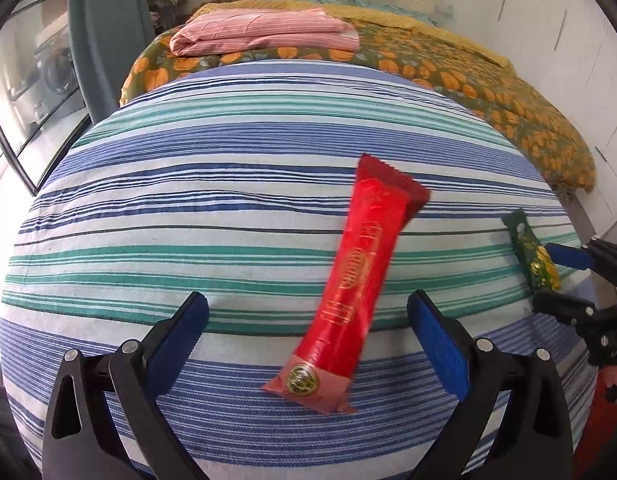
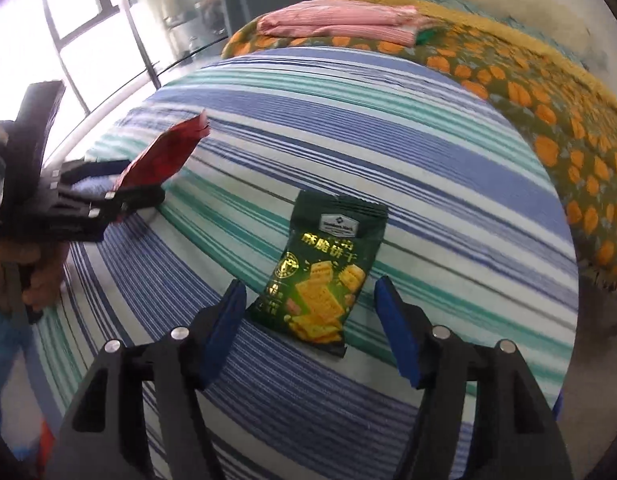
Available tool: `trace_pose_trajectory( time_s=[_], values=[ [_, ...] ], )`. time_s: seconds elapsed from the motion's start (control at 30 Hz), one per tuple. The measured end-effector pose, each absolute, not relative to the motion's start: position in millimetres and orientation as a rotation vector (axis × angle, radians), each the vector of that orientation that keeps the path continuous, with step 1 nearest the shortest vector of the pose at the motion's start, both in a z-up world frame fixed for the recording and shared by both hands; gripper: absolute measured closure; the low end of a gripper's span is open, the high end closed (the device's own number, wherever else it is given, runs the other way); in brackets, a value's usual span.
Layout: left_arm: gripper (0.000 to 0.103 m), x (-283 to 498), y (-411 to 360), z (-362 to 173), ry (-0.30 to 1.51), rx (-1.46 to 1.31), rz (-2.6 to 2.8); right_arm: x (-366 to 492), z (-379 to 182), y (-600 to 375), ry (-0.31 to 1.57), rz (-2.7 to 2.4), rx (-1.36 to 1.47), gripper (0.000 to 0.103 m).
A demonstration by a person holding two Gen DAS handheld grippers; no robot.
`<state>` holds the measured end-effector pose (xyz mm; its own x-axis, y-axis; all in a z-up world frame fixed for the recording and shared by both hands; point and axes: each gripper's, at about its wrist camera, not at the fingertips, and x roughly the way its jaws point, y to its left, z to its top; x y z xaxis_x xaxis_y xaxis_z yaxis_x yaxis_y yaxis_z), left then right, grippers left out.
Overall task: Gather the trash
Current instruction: 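Regrasp the red wrapper with the left tool while the right tool grasps the green snack bag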
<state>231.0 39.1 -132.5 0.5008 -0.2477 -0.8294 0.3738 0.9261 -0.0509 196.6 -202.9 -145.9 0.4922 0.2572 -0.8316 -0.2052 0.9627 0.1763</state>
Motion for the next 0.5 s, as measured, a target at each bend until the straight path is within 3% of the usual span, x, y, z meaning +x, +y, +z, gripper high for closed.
trace_pose_trajectory(
  time_s=[0.1,0.2,0.3,0.37,0.43,0.5],
  values=[
    [0.009,224,28,-128,0.95,0.186,-0.38,197,-146,-206,1.055,0.234,0.131,0.038],
    [0.023,218,17,-124,0.941,0.249,-0.366,199,-146,-198,1.07,0.199,0.126,0.038],
    [0.046,214,10,-125,0.94,0.297,-0.342,195,-146,-190,1.056,0.163,0.082,0.056],
    [0.076,213,9,-127,0.952,0.318,-0.334,192,-144,-190,1.044,0.146,0.084,0.063],
    [0.085,210,11,-125,0.945,0.311,-0.328,187,-141,-195,1.037,0.151,0.11,0.064],
    [0.088,206,14,-121,0.95,0.272,-0.35,176,-137,-201,1.026,0.161,0.139,0.064]
  ],
)
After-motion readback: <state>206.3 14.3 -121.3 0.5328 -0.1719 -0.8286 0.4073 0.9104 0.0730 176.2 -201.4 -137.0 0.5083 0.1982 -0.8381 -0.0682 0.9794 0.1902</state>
